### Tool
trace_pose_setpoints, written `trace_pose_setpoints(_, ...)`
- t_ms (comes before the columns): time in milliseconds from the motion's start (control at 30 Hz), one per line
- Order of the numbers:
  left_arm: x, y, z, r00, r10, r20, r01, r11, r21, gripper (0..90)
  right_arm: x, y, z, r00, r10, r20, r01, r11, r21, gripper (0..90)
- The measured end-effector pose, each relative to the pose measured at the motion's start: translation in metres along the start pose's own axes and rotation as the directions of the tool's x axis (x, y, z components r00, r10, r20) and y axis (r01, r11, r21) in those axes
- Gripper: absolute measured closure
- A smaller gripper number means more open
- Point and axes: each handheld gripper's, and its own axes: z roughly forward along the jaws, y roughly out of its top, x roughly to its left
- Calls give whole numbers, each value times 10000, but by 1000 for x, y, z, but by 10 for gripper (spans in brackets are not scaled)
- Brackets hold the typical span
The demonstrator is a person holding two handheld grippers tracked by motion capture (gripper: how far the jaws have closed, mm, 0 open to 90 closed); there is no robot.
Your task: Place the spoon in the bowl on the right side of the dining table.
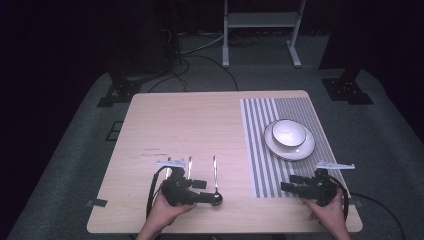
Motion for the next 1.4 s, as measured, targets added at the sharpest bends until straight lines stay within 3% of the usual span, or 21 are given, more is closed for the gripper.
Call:
trace_pose_setpoints(633,6,-10,28,9990,-406,183,391,9963,762,56,2,3,8,9998,2,-186,-2,10000,24,211)
trace_pose_setpoints(1400,13,-17,41,9975,-698,131,670,9862,1516,55,8,14,19,9993,-243,-280,253,9991,345,218)
